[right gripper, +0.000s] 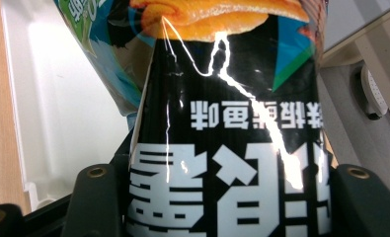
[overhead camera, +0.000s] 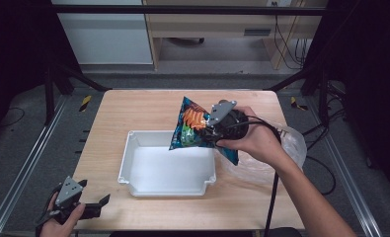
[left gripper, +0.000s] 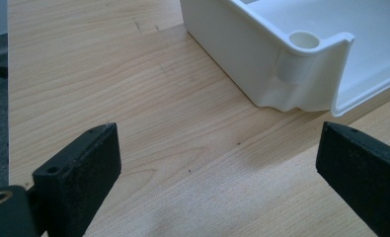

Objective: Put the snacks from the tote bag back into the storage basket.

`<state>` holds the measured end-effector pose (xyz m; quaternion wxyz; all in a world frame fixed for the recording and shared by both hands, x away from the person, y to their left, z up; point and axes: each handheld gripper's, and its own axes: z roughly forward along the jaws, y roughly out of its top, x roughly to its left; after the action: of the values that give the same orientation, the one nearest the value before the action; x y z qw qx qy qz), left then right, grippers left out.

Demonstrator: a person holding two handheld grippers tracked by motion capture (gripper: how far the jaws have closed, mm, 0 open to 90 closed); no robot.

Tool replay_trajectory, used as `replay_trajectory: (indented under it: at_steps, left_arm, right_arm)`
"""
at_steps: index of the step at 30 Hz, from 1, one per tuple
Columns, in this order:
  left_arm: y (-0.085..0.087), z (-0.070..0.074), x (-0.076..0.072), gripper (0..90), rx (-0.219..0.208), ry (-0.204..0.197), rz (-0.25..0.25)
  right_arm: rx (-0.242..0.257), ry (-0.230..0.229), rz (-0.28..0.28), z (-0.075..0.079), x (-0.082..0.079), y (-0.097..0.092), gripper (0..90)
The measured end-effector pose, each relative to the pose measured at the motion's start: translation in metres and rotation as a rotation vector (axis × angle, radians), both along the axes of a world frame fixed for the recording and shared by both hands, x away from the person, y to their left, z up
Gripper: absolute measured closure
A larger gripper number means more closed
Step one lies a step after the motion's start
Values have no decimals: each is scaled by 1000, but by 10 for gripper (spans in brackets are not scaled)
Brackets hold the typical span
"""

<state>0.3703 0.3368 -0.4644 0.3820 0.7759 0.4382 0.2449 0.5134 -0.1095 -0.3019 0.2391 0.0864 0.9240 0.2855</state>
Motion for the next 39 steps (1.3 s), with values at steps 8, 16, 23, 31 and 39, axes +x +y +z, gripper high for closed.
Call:
replay_trajectory:
  at_steps: [8,16,23,31,39]
  left_arm:
    - [0,0,0,32,0,-2,1]
    - [1,0,0,32,0,-5,2]
    - [1,0,0,32,0,-6,2]
    - [1,1,0,32,-2,-6,5]
    - [2,1,0,32,-1,-5,4]
  right_arm:
    - [-2,9,22,-5,2,16,403]
    - [-4,10,34,-7,2,24,405]
    - [-3,8,43,-8,1,28,406]
    - [-2,8,55,-8,0,33,407]
    - [0,7,65,-9,0,39,407]
